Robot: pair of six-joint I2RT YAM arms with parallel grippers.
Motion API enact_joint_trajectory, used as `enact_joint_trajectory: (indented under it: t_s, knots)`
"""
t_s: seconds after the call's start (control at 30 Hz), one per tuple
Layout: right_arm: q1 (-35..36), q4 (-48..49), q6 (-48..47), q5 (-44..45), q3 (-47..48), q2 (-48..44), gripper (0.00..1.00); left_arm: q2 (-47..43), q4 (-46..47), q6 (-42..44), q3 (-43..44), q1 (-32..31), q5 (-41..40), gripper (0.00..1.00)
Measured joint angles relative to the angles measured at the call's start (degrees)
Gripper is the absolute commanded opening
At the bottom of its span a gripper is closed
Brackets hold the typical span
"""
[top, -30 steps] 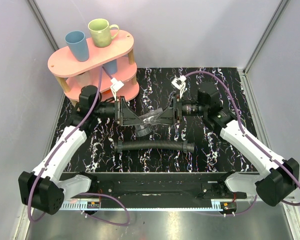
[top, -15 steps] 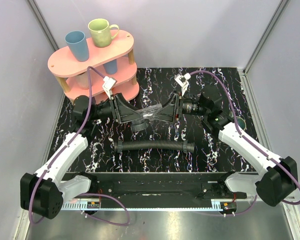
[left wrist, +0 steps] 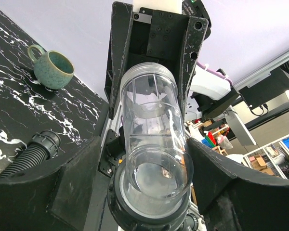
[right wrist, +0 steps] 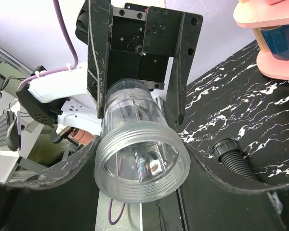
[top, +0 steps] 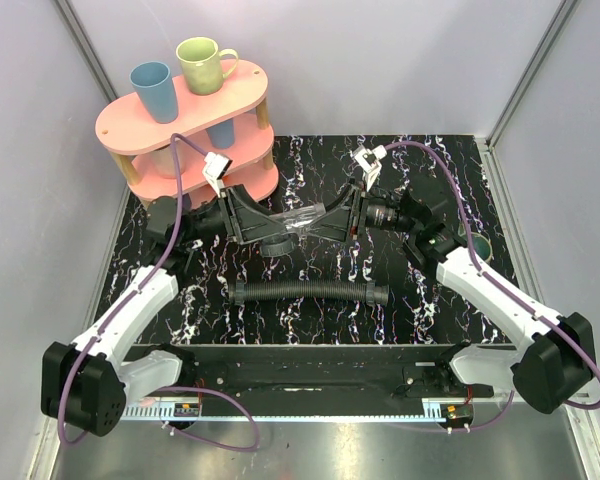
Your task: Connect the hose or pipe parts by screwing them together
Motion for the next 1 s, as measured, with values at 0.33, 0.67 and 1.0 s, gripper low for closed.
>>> enact_joint_trajectory:
  t_s: [0.33,0.67,1.0]
  knots:
    - [-0.2,1.1,0.8,2.2,-1.4,0.1,0.18,0.7,-1.7,1.1,0.4,-2.1,-1.3,0.2]
    - [-0.4,0.3,-0.3,3.5,-2.8,0.1,0.79,1.2,-7.9,5.3,2.0,-0.7,-1.0,0.0]
    - [0.0,-7.1,-16.4,8.7,-6.1,-7.8,0.98,-1.0,-21.9,10.8,2.0,13.4,-3.9,0.0]
